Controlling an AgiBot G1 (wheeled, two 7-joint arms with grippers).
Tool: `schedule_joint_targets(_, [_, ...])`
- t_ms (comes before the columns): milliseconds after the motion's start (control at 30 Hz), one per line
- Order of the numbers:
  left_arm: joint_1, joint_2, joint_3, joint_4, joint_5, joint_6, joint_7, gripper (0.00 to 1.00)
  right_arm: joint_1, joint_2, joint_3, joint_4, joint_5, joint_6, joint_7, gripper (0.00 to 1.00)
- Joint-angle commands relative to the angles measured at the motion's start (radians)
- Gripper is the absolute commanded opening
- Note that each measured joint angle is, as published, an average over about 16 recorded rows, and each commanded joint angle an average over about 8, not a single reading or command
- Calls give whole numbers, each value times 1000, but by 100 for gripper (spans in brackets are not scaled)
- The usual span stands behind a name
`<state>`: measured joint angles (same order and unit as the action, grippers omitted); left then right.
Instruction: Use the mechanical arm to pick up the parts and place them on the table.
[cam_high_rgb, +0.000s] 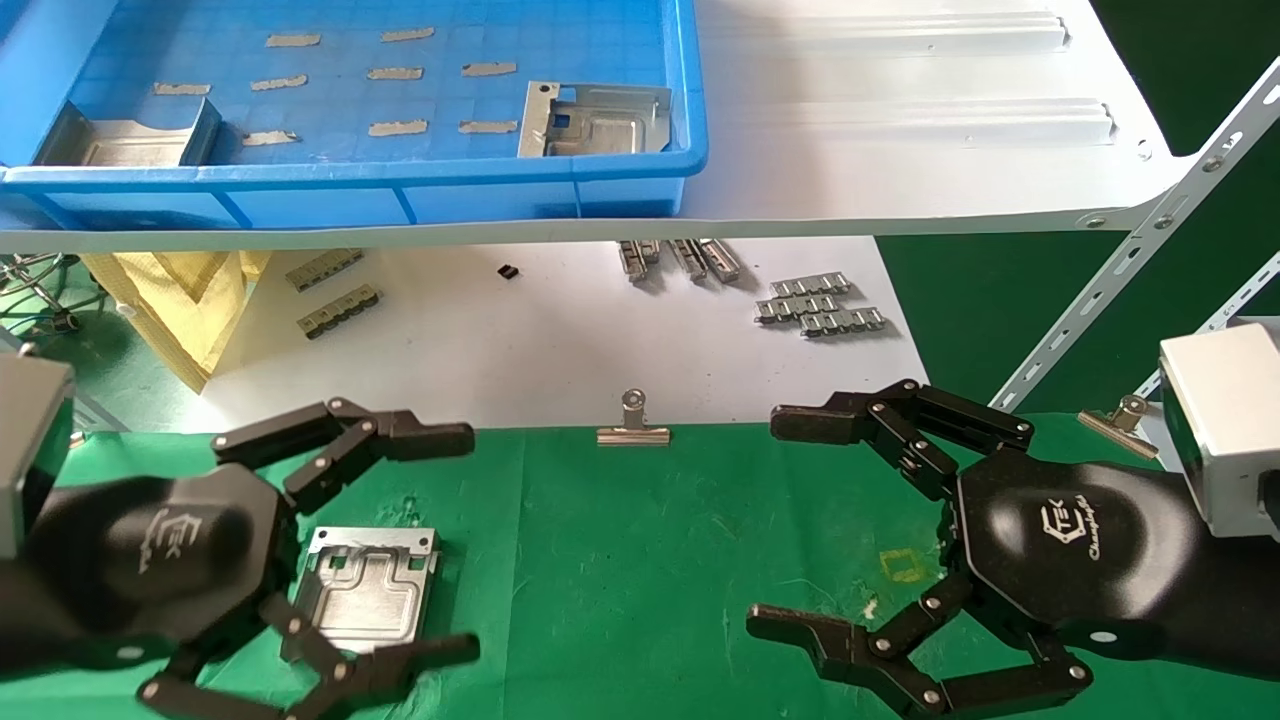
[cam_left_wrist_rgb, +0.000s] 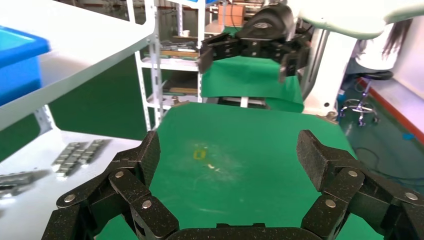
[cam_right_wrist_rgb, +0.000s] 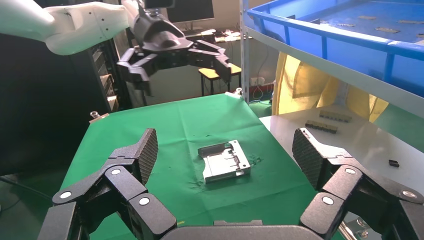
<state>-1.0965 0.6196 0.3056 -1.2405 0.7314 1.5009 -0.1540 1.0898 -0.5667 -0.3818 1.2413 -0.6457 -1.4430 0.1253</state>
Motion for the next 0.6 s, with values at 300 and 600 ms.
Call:
schedule_joint_targets(300, [36,-14,-43,-71,-1,-9,-46,100,0,0,0,0,0,0,0,100])
schedule_joint_targets(600, [30,-12,-35,-57,-1,-8,-39,100,0,0,0,0,0,0,0,100])
